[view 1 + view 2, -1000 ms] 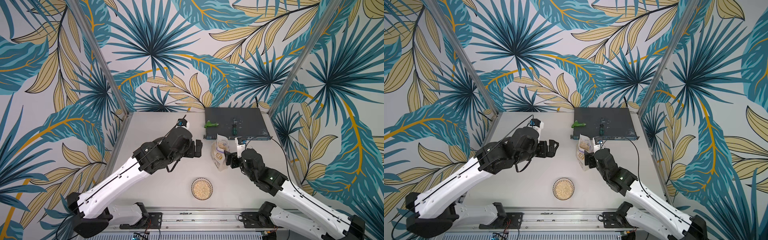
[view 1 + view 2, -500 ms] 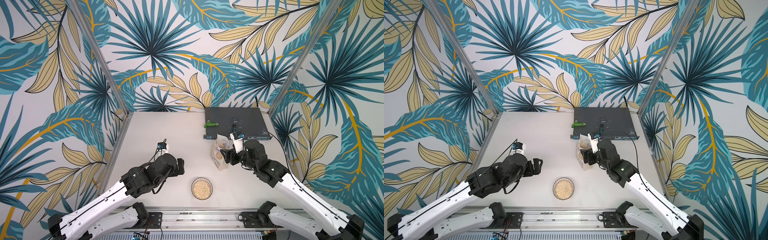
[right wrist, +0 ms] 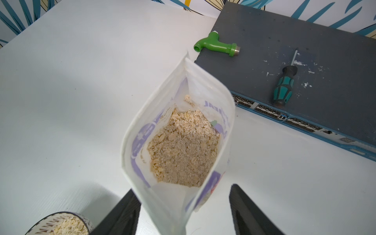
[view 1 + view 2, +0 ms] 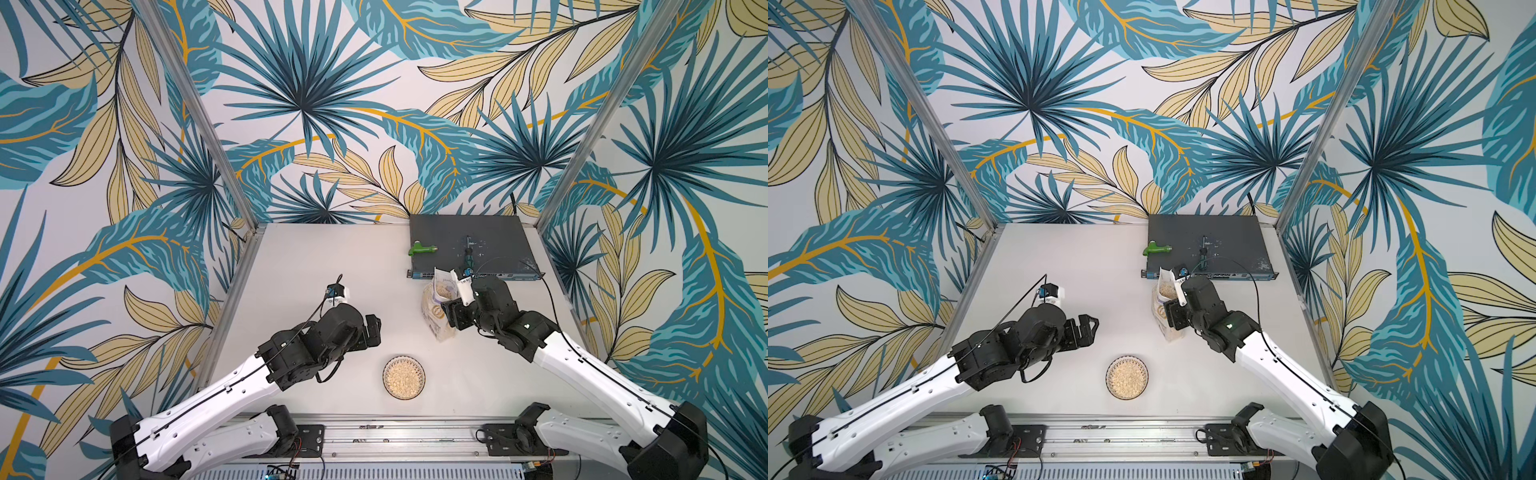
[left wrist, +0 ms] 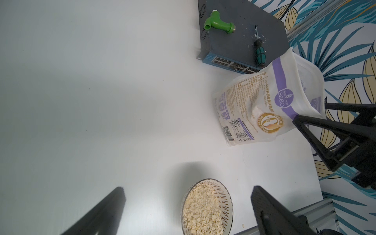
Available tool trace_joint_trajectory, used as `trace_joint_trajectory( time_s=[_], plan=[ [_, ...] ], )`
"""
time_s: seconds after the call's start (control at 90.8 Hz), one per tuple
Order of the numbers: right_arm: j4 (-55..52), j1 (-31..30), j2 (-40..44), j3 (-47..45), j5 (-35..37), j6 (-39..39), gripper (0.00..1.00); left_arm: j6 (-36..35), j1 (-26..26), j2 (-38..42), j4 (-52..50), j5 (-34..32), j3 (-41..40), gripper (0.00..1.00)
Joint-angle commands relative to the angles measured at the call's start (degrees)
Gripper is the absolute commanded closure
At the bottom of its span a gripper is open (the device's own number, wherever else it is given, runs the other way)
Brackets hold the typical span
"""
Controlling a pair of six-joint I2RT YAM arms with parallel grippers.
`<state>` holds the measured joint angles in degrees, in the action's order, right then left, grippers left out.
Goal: Pour the oats into the breakfast bowl
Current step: Close the oats bag at the center of the board.
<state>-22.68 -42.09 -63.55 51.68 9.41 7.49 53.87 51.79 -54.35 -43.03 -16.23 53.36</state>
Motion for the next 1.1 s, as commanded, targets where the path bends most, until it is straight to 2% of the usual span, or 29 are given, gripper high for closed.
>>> trace_joint_trajectory(
  time_s=[0.0,0.143,0.231,0.309,0.397,0.441,0.716,0.738,0.76,0.782,0.804,0.87,0.981,1.091],
  plan=[
    [1.9,0.1,-1.8,1.9,-0.1,-1.6,0.33,0.7,-0.1,0.6,1.0,0.6,-0.8,0.00],
    [2.0,0.2,-4.6,3.2,0.5,-1.5,0.50,1.0,-0.2,0.7,1.1,1.1,-1.0,0.00],
    [1.7,0.2,-5.2,3.7,0.2,-1.1,0.54,0.8,-0.1,0.7,1.3,1.2,-1.0,0.00],
    [1.6,0.2,-4.7,3.4,-0.2,-0.7,0.62,0.6,-0.1,0.7,1.7,1.2,-1.0,0.00],
    [0.2,0.2,-4.2,3.7,0.6,-0.4,0.83,0.7,-0.2,0.7,1.8,1.3,-1.2,0.00],
    [-1.0,0.3,-3.9,4.3,1.4,-0.2,1.00,0.7,-0.2,0.8,1.9,1.2,-1.3,0.00],
    [-9.1,0.3,-4.1,9.6,5.3,5.5,1.00,1.0,-0.2,1.8,1.9,0.4,-2.4,0.00],
    [-9.3,0.3,-4.4,9.5,5.3,5.9,0.91,1.1,-0.2,1.9,2.0,0.3,-2.5,0.00],
    [-9.5,0.3,-4.5,9.4,5.3,6.2,0.70,1.2,-0.1,2.0,2.1,0.3,-2.7,0.00],
    [-9.5,0.3,-4.6,9.1,5.2,6.6,0.54,1.3,-0.2,2.1,2.1,0.3,-2.8,0.00],
    [-9.4,0.3,-4.6,8.8,5.1,6.9,0.45,1.3,-0.2,2.1,2.2,0.3,-2.8,0.00],
    [-8.6,0.3,-4.1,7.9,4.4,7.6,0.30,1.5,-0.1,2.1,1.9,0.3,-2.8,0.00],
    [-7.0,0.4,-3.1,7.8,3.0,7.2,0.22,1.6,-0.2,2.1,1.6,0.3,-2.7,0.00],
    [-6.7,0.9,-4.1,9.0,2.7,5.8,0.21,1.5,-0.2,2.1,1.7,0.3,-2.7,0.00]
  ],
)
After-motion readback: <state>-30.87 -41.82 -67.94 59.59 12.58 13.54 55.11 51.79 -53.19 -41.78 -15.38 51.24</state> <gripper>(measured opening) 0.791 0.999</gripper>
